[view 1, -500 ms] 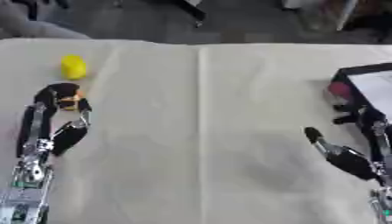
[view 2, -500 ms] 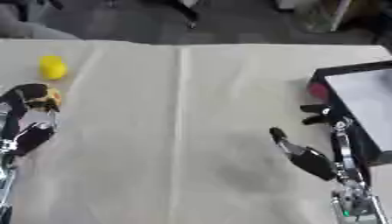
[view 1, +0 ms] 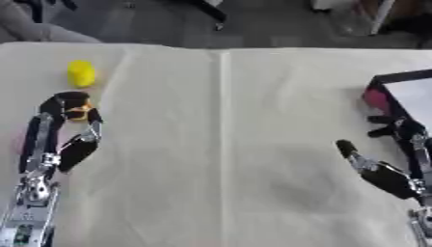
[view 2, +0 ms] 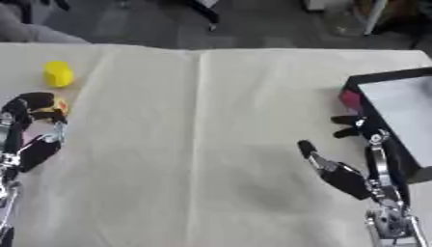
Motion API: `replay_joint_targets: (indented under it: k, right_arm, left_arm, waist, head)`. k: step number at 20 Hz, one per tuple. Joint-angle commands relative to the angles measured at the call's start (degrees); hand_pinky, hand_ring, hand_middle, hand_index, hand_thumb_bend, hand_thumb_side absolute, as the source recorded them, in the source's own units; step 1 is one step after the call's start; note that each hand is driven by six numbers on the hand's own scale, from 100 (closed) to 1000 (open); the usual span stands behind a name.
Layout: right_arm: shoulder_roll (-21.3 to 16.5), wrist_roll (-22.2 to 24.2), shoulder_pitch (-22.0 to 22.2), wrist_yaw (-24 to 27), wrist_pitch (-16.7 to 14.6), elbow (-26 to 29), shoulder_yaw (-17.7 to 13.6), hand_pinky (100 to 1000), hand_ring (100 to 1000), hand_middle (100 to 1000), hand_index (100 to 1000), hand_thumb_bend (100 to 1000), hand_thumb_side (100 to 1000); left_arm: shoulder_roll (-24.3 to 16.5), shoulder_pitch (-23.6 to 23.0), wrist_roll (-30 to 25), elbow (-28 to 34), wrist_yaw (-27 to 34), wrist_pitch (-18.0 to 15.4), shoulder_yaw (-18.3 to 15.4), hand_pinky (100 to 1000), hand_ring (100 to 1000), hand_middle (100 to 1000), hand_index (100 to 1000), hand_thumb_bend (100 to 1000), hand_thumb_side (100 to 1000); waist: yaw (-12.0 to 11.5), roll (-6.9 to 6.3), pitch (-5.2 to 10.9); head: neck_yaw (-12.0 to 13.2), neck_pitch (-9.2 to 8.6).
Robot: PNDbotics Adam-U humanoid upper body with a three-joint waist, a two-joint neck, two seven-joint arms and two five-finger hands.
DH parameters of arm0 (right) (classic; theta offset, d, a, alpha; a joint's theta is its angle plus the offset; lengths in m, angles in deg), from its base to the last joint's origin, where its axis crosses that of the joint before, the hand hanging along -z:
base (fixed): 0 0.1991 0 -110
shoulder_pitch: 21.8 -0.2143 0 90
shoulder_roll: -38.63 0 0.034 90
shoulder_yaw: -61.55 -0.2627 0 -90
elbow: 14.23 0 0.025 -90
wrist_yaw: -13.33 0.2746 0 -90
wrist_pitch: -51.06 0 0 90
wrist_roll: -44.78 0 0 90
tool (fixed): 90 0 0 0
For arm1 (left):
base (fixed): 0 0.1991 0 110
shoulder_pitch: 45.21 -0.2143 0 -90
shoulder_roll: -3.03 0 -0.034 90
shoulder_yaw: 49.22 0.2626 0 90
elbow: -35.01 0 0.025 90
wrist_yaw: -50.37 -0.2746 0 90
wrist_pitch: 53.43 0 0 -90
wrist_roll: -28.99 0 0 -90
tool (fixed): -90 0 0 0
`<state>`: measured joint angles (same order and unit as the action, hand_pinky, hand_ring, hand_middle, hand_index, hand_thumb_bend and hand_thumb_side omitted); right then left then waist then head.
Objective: Pick up the objects with one hand, pass them to the other hand, and then place them into the box on the other side of the table.
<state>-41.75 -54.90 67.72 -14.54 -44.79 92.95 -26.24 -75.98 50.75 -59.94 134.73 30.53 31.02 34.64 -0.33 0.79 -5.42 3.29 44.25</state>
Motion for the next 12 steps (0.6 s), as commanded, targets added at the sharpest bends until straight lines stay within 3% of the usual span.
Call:
replay_joint_targets:
  k: [1, 7, 9, 12]
  right_arm:
    - [-0.79, 0.31, -0.53, -0.32, -0.11, 0.82, -0.28, 901, 607, 673, 707, 561, 434]
    - [-2.09, -0.04, -0.11, -0.87, 0.18, 0.91, -0.81, 901, 608, 674, 708, 562, 434]
    - [-2.37, -0.07, 0.15, -0.99, 0.19, 0.81, -0.86, 901, 607, 674, 708, 563, 435]
    - [-2.83, 0.04, 0.57, -1.16, 0.11, 0.68, -0.79, 901, 608, 675, 709, 562, 435]
  left_arm:
    - [-6.39, 0.99, -1.14, 1.62, -0.83, -0.18, 0.11, 751, 764, 702, 725, 100, 100]
    - [-33.38, 2.89, -12.25, 3.25, -2.51, -2.56, 3.38, 831, 772, 722, 818, 213, 100]
    - [-41.74, 3.84, -16.89, 2.85, -2.64, -3.71, 4.82, 869, 780, 745, 871, 315, 108]
    - [-51.36, 6.38, -25.59, 1.10, -3.11, -6.13, 8.11, 904, 789, 763, 922, 463, 220]
  waist:
    - [0.29, -0.97, 0.41]
    - [0.85, -2.31, 0.80]
    - [0.79, -2.79, 1.13]
    - [0.59, -3.26, 1.62]
  head:
    - [1.48, -0.14]
    - [1.79, -0.14]
    - [1.77, -0.14]
    - [1.45, -0.14]
